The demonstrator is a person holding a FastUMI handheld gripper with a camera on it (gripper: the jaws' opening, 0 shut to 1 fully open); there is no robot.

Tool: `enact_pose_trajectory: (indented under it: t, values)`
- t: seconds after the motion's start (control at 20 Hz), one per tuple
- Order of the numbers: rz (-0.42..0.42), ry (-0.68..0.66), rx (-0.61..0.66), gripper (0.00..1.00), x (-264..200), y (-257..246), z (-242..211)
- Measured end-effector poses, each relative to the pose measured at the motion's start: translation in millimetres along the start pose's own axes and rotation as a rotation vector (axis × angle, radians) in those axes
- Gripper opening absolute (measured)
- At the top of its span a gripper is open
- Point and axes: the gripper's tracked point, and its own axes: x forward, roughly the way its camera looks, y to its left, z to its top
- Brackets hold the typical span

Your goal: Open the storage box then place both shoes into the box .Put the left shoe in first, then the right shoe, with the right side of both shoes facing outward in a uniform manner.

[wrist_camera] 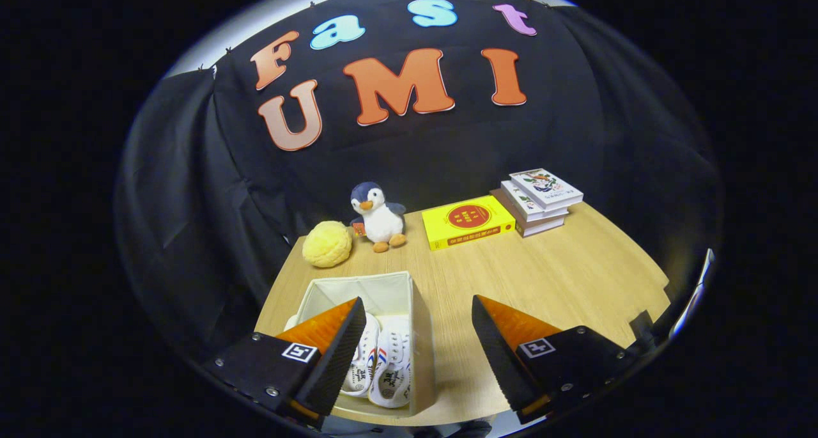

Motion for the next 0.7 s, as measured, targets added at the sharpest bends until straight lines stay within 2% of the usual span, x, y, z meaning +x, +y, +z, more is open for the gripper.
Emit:
enact_pose_trajectory:
  t: [0.4, 0.7]
  values:
    - [-0.054, -0.131, -0.009, 0.99, -30.3, -92.4, 60.1]
    - [-0.095, -0.167, -0.011, 0.99, -40.9, -168.6, 78.0]
